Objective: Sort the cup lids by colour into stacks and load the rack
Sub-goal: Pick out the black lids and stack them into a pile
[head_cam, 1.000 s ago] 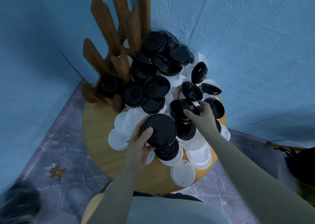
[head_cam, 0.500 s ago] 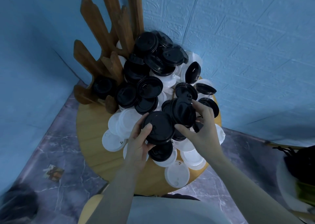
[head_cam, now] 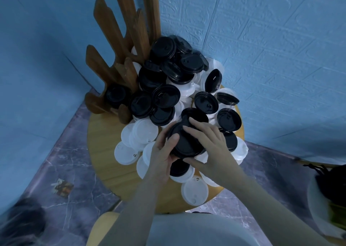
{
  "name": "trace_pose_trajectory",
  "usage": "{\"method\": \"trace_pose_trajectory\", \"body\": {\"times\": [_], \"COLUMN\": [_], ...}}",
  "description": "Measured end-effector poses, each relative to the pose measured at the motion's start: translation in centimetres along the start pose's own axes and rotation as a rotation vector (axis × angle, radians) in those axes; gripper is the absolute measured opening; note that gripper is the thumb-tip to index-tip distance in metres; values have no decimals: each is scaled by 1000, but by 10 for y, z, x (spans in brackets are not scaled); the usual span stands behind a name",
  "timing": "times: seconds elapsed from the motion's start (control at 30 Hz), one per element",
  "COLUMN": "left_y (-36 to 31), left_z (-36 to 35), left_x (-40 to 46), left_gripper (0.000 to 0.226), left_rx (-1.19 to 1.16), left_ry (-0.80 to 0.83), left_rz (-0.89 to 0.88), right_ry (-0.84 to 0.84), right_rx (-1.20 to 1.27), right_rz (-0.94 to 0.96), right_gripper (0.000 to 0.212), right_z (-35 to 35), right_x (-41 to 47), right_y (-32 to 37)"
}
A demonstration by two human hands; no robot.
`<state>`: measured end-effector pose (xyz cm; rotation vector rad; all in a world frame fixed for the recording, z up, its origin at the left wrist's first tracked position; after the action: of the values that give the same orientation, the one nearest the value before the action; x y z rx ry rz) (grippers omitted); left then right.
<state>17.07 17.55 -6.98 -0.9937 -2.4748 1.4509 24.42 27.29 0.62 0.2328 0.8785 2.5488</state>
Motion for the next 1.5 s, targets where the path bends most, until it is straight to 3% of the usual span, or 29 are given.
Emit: {"method": "trace_pose_trajectory", "body": {"times": [0.07, 0.2, 0.27, 0.5, 0.77, 1.0, 1.17, 1.37, 1.5], "left_y": [0, -3, -2, 11, 15, 9, 3, -2, -6], "left_z": [0, -3, -5, 6, 32, 39, 43, 56, 56], "left_x": [0, 1, 0, -13, -30, -33, -22, -13, -10], "left_gripper": [60, 55, 53, 66, 46, 72, 67, 52, 54], "left_rx": [-7, -5, 15, 112, 151, 156, 30, 51, 55], "left_ry": [4, 11, 40, 160, -4, 47, -89, -197, -182], "left_rz": [0, 1, -1, 171, 70, 21, -4, -10, 1], "right_ry": [56, 163, 232, 259, 343, 388, 409, -79, -41], "right_rx": [230, 927, 1093, 1085, 992, 1019, 797, 98, -256], "right_rz": [-151, -585, -690, -714, -727, -684, -586, -412, -367], "right_gripper": [72, 66, 63, 48, 46, 47, 57, 38, 26], "right_z": [1, -8, -22, -30, -46, -57, -58, -12, -27], "right_x": [0, -9, -14, -18, -27, -28, -11, 41, 59], "right_y": [-10, -34, -40, -42, -34, -26, -30, -61, -78]}}
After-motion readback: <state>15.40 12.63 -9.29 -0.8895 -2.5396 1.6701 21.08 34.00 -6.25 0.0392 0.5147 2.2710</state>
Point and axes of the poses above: each hand's wrist, its own x-axis towards the middle knuckle, its own z-axis out of the back of the hand, y = z × x, the point moved 8 cm from there along x, towards the middle knuckle, and after that the axes turned 14 degrees about -z, right-handed, at the moved point
